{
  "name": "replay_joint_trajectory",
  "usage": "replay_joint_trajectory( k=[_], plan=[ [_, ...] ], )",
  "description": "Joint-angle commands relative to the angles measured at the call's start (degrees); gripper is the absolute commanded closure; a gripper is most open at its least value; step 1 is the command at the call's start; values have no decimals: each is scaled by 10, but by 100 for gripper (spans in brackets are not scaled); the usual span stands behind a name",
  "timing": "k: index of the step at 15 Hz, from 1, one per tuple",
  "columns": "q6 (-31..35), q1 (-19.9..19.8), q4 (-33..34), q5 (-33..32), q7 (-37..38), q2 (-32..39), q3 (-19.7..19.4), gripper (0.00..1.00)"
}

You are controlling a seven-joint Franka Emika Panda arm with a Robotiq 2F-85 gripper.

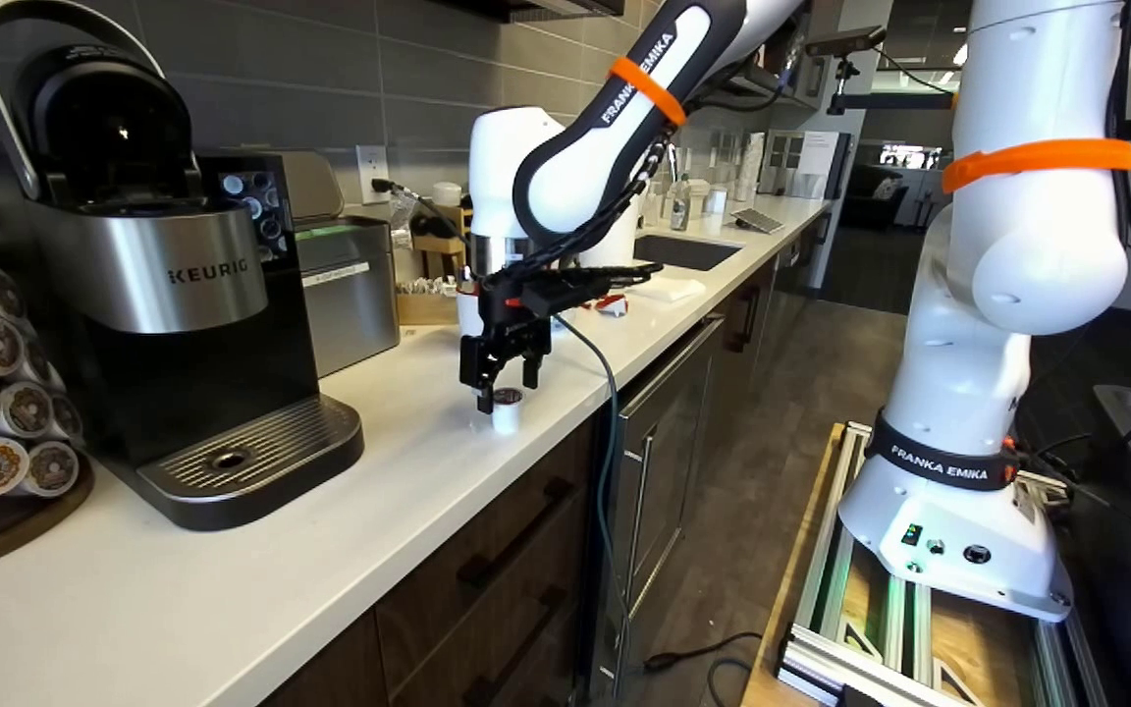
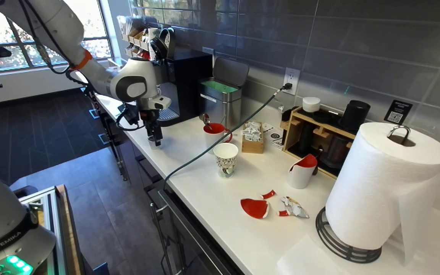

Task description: Remove one coffee pod from the counter.

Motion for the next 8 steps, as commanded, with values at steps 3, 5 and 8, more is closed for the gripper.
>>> replay_joint_trajectory(
  k=[3, 5, 8],
  plan=[
    [-11, 20, 26, -23, 19, 23, -17, 50],
    [-25, 25, 29, -28, 25, 16, -18, 65],
    [-69, 38, 20, -48, 55, -30, -15, 71]
  ],
)
